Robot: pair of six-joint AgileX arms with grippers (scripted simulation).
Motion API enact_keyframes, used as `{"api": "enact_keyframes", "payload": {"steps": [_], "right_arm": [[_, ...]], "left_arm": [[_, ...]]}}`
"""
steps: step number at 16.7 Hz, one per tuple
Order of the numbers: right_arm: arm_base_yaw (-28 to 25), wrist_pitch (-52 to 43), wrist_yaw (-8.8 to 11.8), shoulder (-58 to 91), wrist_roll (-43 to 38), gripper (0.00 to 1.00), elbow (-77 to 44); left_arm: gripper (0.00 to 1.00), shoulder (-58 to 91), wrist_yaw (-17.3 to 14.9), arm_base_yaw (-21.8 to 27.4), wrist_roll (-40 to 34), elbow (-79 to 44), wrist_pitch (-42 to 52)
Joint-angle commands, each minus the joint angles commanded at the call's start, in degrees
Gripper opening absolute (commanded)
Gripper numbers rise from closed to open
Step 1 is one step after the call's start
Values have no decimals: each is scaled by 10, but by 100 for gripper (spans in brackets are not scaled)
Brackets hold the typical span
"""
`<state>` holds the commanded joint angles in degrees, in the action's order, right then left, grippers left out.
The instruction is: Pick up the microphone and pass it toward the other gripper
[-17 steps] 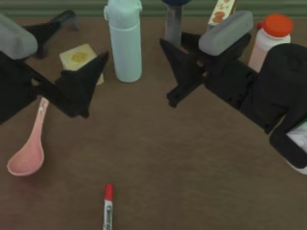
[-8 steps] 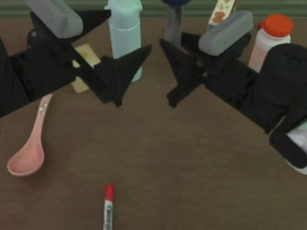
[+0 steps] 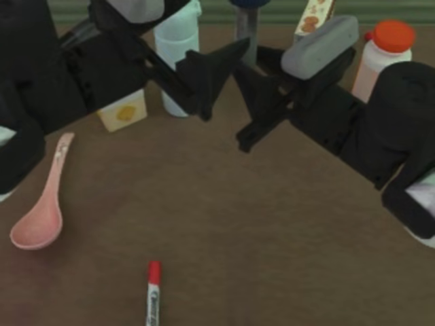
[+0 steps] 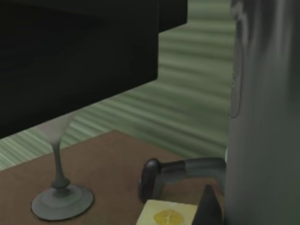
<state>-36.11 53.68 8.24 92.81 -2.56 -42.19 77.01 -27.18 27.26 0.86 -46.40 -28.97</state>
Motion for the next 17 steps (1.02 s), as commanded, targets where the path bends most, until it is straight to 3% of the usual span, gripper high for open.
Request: {"api": "enact_keyframes", "payload": {"steps": [5, 10, 17], "right_arm": [[0, 0, 0, 0, 0, 0, 0], [0, 0, 0, 0, 0, 0, 0], [0, 0, 0, 0, 0, 0, 0]], "left_arm": [[100, 114, 47, 48, -1, -84, -28], [100, 120, 50, 52, -1, -90, -30], [47, 120, 50, 52, -1, -90, -30]]}}
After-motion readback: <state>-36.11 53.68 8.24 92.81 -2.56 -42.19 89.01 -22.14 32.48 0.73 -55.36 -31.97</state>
